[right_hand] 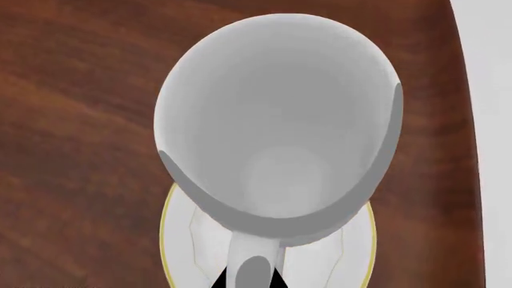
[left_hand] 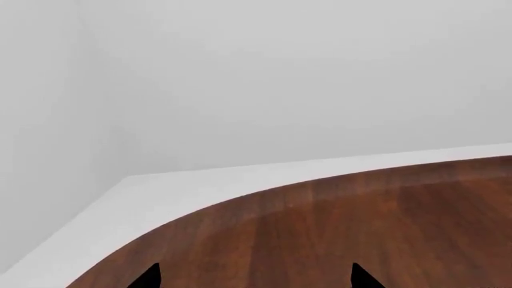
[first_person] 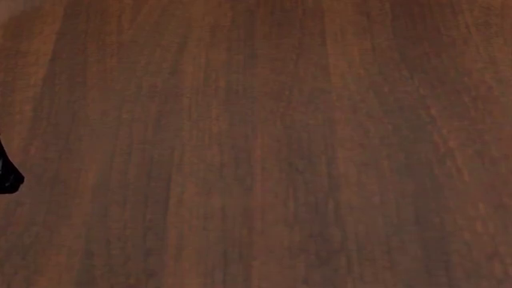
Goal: Put the white mug on the plate.
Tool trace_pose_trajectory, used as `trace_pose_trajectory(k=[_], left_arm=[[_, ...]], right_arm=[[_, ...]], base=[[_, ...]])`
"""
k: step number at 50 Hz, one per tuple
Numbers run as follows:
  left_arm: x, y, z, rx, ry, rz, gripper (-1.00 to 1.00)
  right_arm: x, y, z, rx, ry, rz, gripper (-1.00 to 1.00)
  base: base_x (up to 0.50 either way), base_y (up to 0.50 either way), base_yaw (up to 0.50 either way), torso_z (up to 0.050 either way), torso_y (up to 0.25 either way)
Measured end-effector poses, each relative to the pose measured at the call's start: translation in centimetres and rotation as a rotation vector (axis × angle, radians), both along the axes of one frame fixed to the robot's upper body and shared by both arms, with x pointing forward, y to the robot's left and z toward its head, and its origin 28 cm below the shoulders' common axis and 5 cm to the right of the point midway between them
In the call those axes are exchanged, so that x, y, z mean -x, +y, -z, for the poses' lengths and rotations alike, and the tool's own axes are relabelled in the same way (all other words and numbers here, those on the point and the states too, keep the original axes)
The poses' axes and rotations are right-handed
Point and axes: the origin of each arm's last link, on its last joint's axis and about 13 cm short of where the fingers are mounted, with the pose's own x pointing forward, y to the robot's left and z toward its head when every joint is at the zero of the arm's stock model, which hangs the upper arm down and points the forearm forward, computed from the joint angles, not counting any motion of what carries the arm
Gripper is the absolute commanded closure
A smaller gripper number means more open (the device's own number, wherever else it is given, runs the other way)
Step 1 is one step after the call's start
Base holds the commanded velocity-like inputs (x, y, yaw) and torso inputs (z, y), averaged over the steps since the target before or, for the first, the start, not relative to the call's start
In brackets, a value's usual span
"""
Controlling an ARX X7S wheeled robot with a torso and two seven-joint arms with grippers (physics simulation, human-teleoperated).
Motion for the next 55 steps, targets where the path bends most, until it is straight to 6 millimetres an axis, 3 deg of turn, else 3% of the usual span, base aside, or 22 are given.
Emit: trace_pose_trajectory(k=[55], left_arm=[[0.2,0.0,-0.3,-0.002,0.001,-0.001,-1.00]], right_arm=[[-0.2,1.4,2.9,-0.110,-0.013,0.006,1.00]], base=[[0.00,0.00,0.00,0.000,0.000]])
